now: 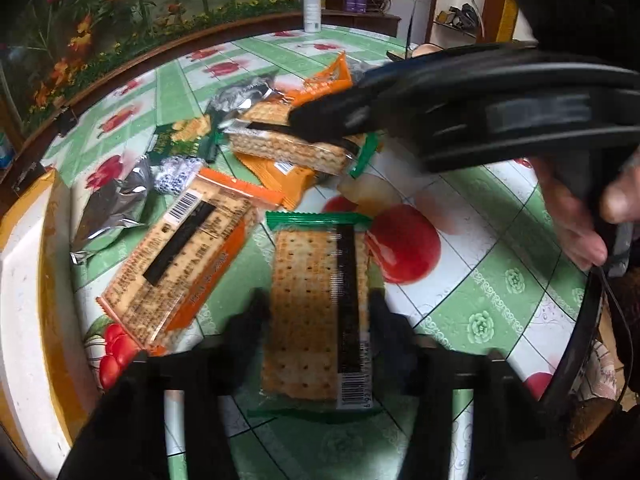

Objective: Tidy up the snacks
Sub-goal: 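Grasp a green-edged cracker pack with the left tool while the right tool grasps another, then carry both cracker packs over the white tray and open both tools to release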

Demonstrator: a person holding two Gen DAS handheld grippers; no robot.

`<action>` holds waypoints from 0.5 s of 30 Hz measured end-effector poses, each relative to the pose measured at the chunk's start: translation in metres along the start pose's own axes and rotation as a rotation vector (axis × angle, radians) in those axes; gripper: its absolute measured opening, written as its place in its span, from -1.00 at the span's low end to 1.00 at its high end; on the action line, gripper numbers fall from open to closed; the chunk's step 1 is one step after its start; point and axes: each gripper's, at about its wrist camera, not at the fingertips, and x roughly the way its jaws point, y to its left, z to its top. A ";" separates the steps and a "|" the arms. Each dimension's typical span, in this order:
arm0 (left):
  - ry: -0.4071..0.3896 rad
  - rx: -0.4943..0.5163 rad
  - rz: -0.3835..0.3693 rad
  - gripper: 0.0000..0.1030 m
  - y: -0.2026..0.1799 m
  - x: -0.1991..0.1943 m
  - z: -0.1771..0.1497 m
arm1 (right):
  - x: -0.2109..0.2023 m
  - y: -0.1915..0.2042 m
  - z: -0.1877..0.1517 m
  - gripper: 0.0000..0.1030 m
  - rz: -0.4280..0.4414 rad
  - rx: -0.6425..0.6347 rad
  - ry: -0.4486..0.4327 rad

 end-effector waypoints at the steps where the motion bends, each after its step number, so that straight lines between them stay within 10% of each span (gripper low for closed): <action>1: 0.000 -0.010 -0.005 -0.11 0.002 0.000 -0.001 | 0.010 0.000 0.003 0.55 -0.018 -0.007 0.023; 5: -0.001 -0.026 -0.007 -0.11 0.005 -0.003 -0.004 | 0.034 -0.002 0.001 0.55 -0.057 -0.013 0.078; 8: 0.004 -0.024 -0.008 -0.11 0.005 -0.003 -0.005 | 0.036 -0.005 -0.004 0.02 -0.065 0.002 0.085; 15: -0.016 -0.077 -0.040 -0.11 0.013 -0.005 -0.004 | 0.010 -0.010 -0.016 -0.02 -0.034 0.094 0.037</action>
